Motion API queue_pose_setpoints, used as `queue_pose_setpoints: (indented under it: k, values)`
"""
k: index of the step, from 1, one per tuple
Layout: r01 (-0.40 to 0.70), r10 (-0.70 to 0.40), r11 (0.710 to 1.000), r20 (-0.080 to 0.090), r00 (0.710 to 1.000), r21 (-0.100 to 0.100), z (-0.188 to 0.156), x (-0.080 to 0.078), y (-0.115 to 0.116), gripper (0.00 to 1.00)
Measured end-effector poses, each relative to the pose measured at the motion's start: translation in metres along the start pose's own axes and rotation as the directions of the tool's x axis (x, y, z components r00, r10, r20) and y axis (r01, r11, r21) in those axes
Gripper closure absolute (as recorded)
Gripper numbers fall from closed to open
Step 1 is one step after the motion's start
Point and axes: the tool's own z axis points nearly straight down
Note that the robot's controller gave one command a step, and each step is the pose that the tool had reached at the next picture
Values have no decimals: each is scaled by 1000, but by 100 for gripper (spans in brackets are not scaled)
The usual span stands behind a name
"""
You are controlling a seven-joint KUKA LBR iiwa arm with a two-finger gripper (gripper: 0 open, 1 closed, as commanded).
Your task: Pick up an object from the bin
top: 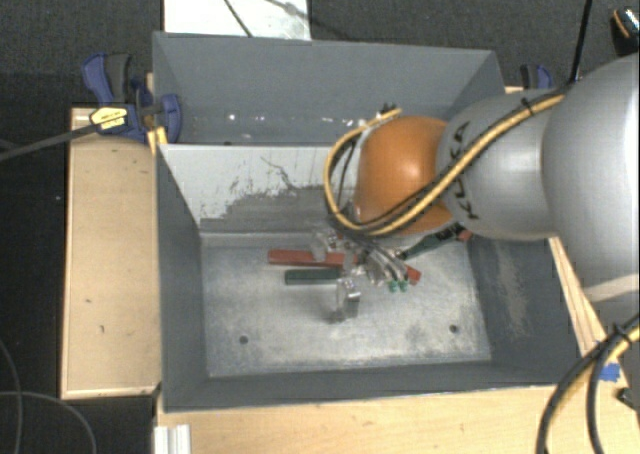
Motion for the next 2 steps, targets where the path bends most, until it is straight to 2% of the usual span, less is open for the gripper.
queue_pose_setpoints:
  k: [1, 2]
  values:
    - [35, -35, 999, 0, 999, -7, -1, -28, 89, 0]
    - [45, -45, 999, 0, 999, 0, 0, -31, 28, 0]
